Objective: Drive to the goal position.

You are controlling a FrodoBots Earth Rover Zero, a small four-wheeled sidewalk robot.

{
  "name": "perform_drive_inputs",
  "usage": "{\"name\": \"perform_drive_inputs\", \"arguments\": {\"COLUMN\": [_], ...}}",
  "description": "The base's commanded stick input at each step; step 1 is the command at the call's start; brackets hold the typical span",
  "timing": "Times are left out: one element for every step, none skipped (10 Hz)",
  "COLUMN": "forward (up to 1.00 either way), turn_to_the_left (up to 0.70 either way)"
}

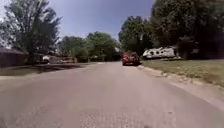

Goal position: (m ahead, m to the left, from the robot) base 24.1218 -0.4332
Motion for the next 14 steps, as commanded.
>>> {"name": "perform_drive_inputs", "arguments": {"forward": [0.7, 0.7, 0.7, 0.7, 0.7, 0.7, 0.7, 0.7, 0.7, 0.7, 0.7, 0.7, 0.7, 0.7], "turn_to_the_left": [0.0, 0.0, 0.0, 0.0, 0.0, 0.0, 0.0, 0.0, 0.0, 0.0, 0.0, 0.0, 0.0, 0.0]}}
